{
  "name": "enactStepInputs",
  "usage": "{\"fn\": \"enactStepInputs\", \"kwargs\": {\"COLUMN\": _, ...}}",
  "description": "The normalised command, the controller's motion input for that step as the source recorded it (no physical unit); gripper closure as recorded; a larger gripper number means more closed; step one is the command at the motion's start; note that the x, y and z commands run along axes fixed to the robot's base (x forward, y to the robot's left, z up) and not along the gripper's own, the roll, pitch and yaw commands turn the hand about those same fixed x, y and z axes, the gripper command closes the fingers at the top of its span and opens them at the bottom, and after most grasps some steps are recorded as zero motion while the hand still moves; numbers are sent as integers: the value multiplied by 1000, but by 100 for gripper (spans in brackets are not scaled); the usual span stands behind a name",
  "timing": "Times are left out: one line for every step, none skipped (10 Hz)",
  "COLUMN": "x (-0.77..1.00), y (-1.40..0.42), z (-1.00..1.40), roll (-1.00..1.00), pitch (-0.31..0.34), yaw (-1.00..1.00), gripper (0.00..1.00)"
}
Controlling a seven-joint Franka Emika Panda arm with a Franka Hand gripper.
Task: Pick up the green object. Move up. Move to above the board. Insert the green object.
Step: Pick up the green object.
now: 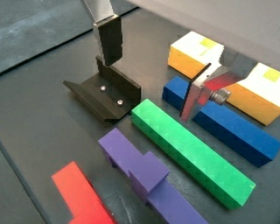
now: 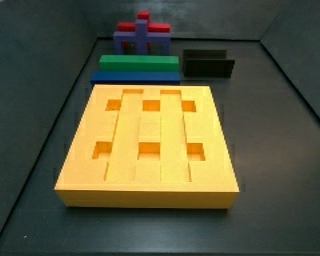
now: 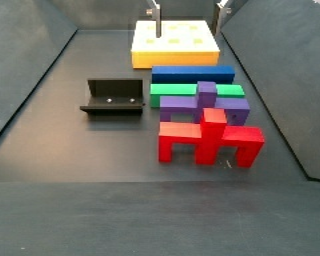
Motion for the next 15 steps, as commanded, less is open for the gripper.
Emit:
{"fn": "enactStepInputs", "kwargs": {"x": 0, "y": 0, "z": 0, "roll": 0, "pitch": -6, "yaw": 0, "gripper": 0}}
{"fn": "enactStepInputs", "kwargs": {"x": 0, "y": 54, "z": 0, "roll": -7, "pitch": -30, "yaw": 0, "gripper": 0}}
{"fn": "enactStepInputs", "kwargs": {"x": -9, "y": 0, "z": -89, "roll": 0, "pitch": -59, "yaw": -11, "gripper": 0}}
{"fn": "enactStepInputs", "kwargs": {"x": -174, "y": -220, "z": -117, "roll": -84, "pitch": -233, "yaw": -420, "gripper": 0}}
{"fn": "enactStepInputs", "kwargs": {"x": -177, "y": -323, "z": -111, "roll": -123, "pitch": -269, "yaw": -577, "gripper": 0}}
{"fn": "enactStepInputs", "kwargs": {"x": -11, "y": -320, "z": -134, "roll": -140, "pitch": -269, "yaw": -631, "gripper": 0}}
{"fn": "enactStepInputs", "kwargs": {"x": 0, "y": -263, "z": -140, "roll": -154, "pitch": -220, "yaw": -743, "gripper": 0}}
{"fn": "enactStepInputs", "kwargs": {"x": 0, "y": -246, "z": -54, "roll": -144, "pitch": -180, "yaw": -777, "gripper": 0}}
{"fn": "enactStepInputs", "kwargs": {"x": -43, "y": -191, "z": -60, "roll": -81, "pitch": -169, "yaw": -583, "gripper": 0}}
{"fn": "enactStepInputs", "kwargs": {"x": -106, "y": -163, "z": -49, "roll": -76, "pitch": -169, "yaw": -589, "gripper": 0}}
{"fn": "enactStepInputs", "kwargs": {"x": -129, "y": -137, "z": -26, "roll": -64, "pitch": -149, "yaw": -600, "gripper": 0}}
{"fn": "enactStepInputs", "kwargs": {"x": -106, "y": -151, "z": 0, "roll": -11, "pitch": -87, "yaw": -620, "gripper": 0}}
{"fn": "enactStepInputs", "kwargs": {"x": -137, "y": -154, "z": 0, "roll": 0, "pitch": -33, "yaw": -680, "gripper": 0}}
{"fn": "enactStepInputs", "kwargs": {"x": -231, "y": -154, "z": -26, "roll": 9, "pitch": -39, "yaw": -711, "gripper": 0}}
{"fn": "enactStepInputs", "kwargs": {"x": -254, "y": -129, "z": -83, "roll": 0, "pitch": -66, "yaw": -729, "gripper": 0}}
